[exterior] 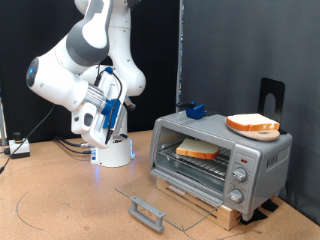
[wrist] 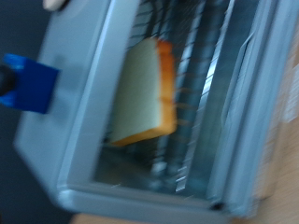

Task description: Make a piece of toast with the oven

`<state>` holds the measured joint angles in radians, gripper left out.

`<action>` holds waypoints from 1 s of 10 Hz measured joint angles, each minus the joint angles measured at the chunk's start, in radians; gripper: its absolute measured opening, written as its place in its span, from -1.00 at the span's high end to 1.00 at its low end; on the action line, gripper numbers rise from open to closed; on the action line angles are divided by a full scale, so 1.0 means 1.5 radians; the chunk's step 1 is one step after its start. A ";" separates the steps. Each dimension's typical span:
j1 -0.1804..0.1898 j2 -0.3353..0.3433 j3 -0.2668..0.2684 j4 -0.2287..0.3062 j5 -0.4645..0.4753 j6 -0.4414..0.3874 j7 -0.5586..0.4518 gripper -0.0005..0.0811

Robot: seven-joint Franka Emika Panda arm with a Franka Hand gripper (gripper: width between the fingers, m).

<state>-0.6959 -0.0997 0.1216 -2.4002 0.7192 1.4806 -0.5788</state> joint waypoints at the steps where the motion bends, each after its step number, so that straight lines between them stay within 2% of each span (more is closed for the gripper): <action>1: -0.002 0.030 -0.003 0.021 -0.012 -0.027 0.036 -0.99; 2: -0.005 0.054 -0.007 0.034 -0.023 -0.030 0.054 -0.99; 3: -0.009 0.066 -0.011 0.036 -0.035 -0.007 0.057 -0.99; 5: -0.013 0.073 -0.014 0.032 -0.059 0.037 0.052 -0.99; 7: -0.013 0.075 -0.014 0.031 -0.058 0.034 0.051 -0.99; 10: -0.013 0.125 -0.013 0.015 -0.089 0.126 0.053 -0.99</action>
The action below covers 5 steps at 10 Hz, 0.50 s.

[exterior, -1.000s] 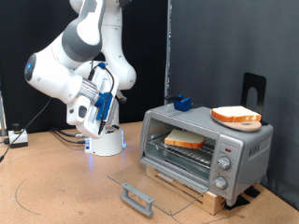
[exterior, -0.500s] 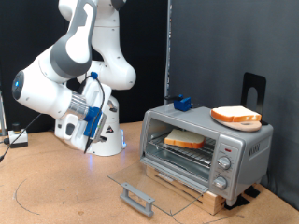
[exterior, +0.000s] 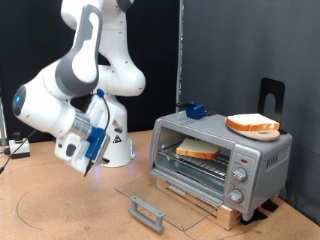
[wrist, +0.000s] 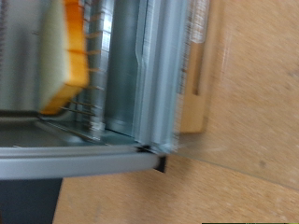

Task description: Make a piece of toast with the oven

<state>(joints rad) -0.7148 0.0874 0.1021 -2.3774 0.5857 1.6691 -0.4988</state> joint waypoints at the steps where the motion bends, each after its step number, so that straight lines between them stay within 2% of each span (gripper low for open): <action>1: 0.000 0.024 -0.001 0.000 -0.012 0.023 0.000 -0.99; 5: -0.004 0.118 -0.018 0.011 -0.036 0.106 -0.029 -0.99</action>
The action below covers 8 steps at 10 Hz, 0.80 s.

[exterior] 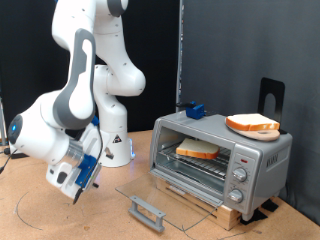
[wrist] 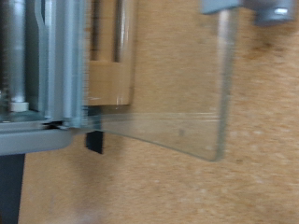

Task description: Make a piece of toast with the oven

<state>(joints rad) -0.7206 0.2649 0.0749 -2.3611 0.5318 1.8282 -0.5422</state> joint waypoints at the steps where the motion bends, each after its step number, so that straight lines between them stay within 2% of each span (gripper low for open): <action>1: -0.003 0.023 -0.005 0.010 0.000 0.015 -0.012 -0.99; 4: -0.006 0.078 -0.008 0.036 0.005 0.023 -0.045 -0.99; 8: 0.002 0.104 0.029 0.030 0.044 0.024 -0.067 -0.99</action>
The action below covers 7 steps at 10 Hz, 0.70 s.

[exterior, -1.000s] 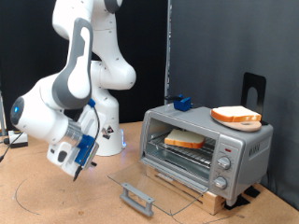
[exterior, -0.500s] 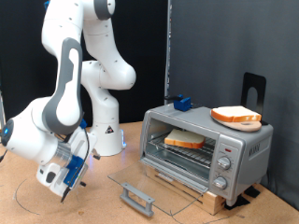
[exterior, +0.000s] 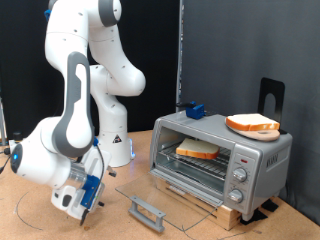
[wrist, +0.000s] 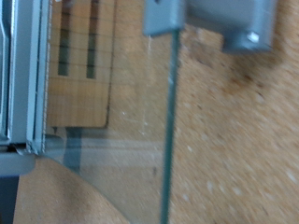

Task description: Make a piece of toast with the oven

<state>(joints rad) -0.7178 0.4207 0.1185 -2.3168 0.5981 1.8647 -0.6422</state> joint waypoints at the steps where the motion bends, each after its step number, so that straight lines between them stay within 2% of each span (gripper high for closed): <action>1: 0.006 0.001 0.011 -0.007 0.008 0.000 0.001 -0.99; 6: 0.025 -0.001 0.042 -0.054 0.025 0.001 0.008 -0.99; 7: 0.024 -0.005 0.044 -0.057 0.027 -0.028 0.008 -0.99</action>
<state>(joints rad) -0.6811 0.4131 0.1840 -2.4017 0.6385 1.8221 -0.6304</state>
